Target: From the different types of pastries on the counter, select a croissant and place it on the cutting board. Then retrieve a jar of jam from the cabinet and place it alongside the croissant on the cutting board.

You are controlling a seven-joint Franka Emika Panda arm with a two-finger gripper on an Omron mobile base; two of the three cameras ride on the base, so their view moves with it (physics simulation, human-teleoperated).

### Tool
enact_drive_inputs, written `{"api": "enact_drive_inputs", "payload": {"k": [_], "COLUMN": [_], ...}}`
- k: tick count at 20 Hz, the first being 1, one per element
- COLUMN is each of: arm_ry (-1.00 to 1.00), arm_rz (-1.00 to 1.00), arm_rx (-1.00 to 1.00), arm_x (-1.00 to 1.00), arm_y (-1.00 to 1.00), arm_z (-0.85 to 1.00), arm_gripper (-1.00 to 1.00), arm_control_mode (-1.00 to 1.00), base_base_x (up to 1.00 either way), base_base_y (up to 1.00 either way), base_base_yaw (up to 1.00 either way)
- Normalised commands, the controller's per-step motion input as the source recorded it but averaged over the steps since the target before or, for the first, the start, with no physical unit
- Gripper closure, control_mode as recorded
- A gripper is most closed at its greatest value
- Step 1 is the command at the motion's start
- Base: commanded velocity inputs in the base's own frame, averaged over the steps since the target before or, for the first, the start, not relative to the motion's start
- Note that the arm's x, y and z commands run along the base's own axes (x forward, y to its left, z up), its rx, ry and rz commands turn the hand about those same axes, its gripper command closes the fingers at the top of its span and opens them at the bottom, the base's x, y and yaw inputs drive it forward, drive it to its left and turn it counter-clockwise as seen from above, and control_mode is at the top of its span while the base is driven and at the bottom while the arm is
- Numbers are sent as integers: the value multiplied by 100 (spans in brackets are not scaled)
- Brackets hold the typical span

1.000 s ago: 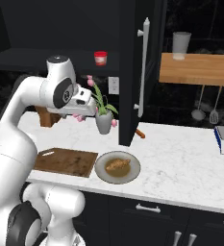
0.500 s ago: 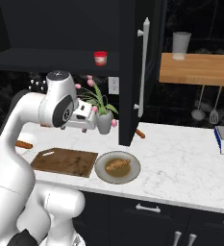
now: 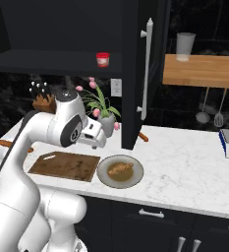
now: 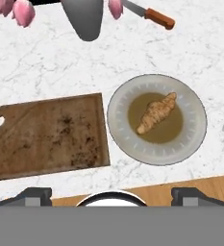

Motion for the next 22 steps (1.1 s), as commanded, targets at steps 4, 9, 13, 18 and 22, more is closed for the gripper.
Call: {"api": "enact_drive_inputs", "payload": {"k": [4,9,13,18,22], "arm_ry": [0,0,0,0,0], "arm_rz": [-20,-20,-4,-1,0], "arm_rx": [7,3,0,0,1], "arm_x": [0,-1,7,21,13], "arm_y": [-59,-37,-3,-23,-34], "arm_z": [-11,-25,-10,-34,-24], "arm_gripper": [-100,-100,-100,-100,-100], "arm_control_mode": [-100,-100,-100,-100,-100], "base_base_x": [0,0,0,0,0], "base_base_y": [0,0,0,0,0], "base_base_yaw": [0,0,0,0,0]}}
